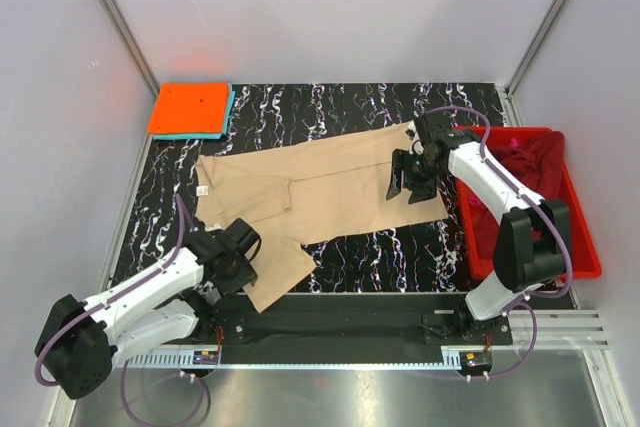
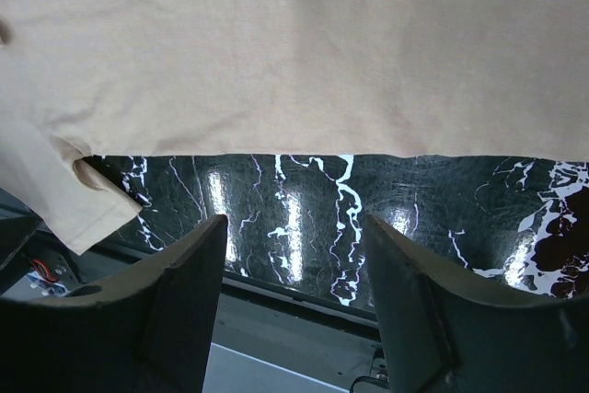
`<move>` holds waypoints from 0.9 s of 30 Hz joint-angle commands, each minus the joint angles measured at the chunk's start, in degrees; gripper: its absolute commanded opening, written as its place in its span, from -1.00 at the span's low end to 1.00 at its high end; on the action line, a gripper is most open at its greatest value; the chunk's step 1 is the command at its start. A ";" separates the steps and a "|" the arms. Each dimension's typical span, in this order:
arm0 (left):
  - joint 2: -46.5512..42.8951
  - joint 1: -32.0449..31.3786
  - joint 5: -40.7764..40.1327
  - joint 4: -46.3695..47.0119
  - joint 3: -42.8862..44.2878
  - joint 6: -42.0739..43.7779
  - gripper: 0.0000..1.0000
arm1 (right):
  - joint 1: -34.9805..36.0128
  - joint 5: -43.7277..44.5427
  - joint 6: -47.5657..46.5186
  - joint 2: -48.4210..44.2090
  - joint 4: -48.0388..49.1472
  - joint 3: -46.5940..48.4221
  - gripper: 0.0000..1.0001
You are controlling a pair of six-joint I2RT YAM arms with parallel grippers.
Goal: Fold and stack the t-shirts
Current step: Fold the tshirt
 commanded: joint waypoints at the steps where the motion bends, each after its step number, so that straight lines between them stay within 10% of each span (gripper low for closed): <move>1: -0.76 -0.26 -5.29 -0.16 -0.45 -3.26 -0.02 | -0.01 1.17 0.91 -4.17 -0.15 0.22 0.36; 19: 5.83 -0.17 -12.51 7.31 -1.77 -0.01 -0.14 | -0.01 2.93 0.82 -6.82 -1.73 -1.98 0.36; 27: 3.20 0.00 -14.36 8.10 -2.91 -0.45 -0.93 | -0.10 2.66 1.09 -7.08 -1.73 -1.27 0.36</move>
